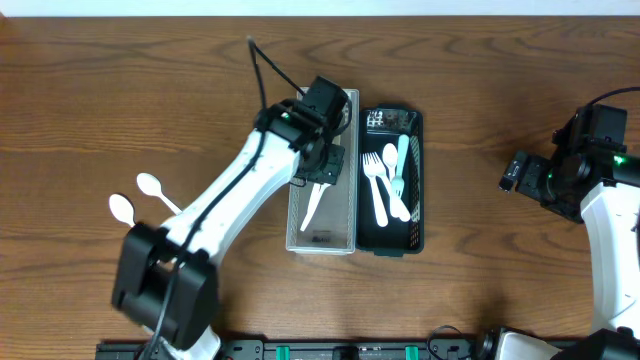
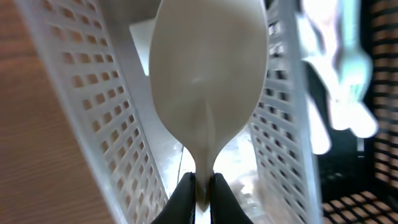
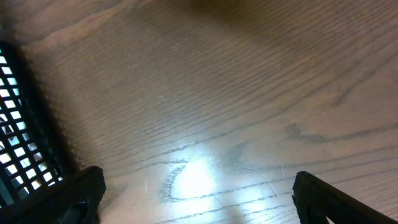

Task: Pack container
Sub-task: 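Carry the spoon into the white caddy and release it, then return the left gripper to the spoons and grasp another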

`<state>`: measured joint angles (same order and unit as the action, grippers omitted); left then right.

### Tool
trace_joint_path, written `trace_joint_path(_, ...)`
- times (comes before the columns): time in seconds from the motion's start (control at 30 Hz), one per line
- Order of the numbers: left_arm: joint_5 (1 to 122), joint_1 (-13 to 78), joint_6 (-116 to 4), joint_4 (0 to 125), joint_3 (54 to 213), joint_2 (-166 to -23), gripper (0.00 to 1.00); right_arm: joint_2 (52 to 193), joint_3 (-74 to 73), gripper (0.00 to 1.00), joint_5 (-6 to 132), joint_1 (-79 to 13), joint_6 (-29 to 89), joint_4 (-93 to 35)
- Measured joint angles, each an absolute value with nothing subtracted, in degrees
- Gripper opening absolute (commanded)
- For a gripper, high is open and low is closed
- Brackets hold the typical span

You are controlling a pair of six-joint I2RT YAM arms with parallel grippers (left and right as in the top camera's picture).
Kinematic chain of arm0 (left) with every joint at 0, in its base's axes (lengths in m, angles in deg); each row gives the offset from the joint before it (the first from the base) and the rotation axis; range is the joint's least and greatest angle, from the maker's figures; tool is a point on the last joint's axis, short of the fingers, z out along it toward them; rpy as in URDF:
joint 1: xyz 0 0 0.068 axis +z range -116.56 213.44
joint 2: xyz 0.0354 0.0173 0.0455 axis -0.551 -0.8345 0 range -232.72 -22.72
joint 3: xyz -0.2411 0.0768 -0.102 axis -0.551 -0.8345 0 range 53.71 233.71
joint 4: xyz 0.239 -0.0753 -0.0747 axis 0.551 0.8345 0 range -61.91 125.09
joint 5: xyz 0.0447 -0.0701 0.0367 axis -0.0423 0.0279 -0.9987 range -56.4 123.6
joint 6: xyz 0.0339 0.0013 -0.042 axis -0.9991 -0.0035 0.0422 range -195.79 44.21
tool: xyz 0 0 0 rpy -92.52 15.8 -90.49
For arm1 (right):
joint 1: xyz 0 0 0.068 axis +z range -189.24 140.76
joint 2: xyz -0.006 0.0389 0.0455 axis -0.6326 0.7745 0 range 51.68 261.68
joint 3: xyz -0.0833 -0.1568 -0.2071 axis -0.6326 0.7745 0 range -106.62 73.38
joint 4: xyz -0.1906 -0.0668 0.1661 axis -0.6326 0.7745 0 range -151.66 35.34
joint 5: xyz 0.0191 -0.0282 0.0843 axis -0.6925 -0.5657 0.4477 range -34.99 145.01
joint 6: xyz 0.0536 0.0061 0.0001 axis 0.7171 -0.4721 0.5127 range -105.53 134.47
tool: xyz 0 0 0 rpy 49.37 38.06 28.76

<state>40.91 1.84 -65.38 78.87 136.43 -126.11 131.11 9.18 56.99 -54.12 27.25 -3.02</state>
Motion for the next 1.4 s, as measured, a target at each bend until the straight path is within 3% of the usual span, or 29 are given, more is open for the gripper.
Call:
trace_joint_path(0.13, 40.9, 1.8, -65.7, 78.8, 135.9, -128.6, 0.45, 131.1, 9.2, 0.99, 57.0, -54.1, 27.2, -3.0)
trace_joint_path(0.27, 40.9, 1.8, -65.7, 78.7, 135.8, -128.2, 0.54, 131.1, 9.2, 0.99, 57.0, -54.1, 27.2, -3.0)
trace_joint_path(0.37, 40.7, 1.8, -66.5, 79.7, 136.0, -127.0, 0.66, 131.1, 9.2, 0.99, 57.0, -54.1, 27.2, -3.0)
trace_joint_path(0.47, 39.6, 2.1, -67.2, 81.9, 136.8, -123.8, 1.0, 131.1, 9.2, 0.99, 57.0, -54.1, 27.2, -3.0)
trace_joint_path(0.67, 34.0, 8.1, -65.3, 86.1, 138.6, -110.6, 0.98, 131.1, 9.2, 0.99, 57.0, -54.1, 27.2, -3.0)
trace_joint_path(0.87, 30.5, 25.4, -59.1, 91.1, 139.3, -102.4, 0.98, 131.1, 9.2, 0.99, 57.0, -54.1, 27.2, -3.0)
trace_joint_path(1.13, 30.2, 45.2, -54.3, 90.1, 135.1, -104.2, 0.98, 131.1, 9.2, 0.99, 57.0, -54.1, 27.0, -3.0)
trace_joint_path(1.4, 31.6, 52.1, -53.4, 80.8, 123.4, -111.7, 0.98, 131.1, 9.2, 0.99, 57.0, -54.1, 26.4, -3.0)
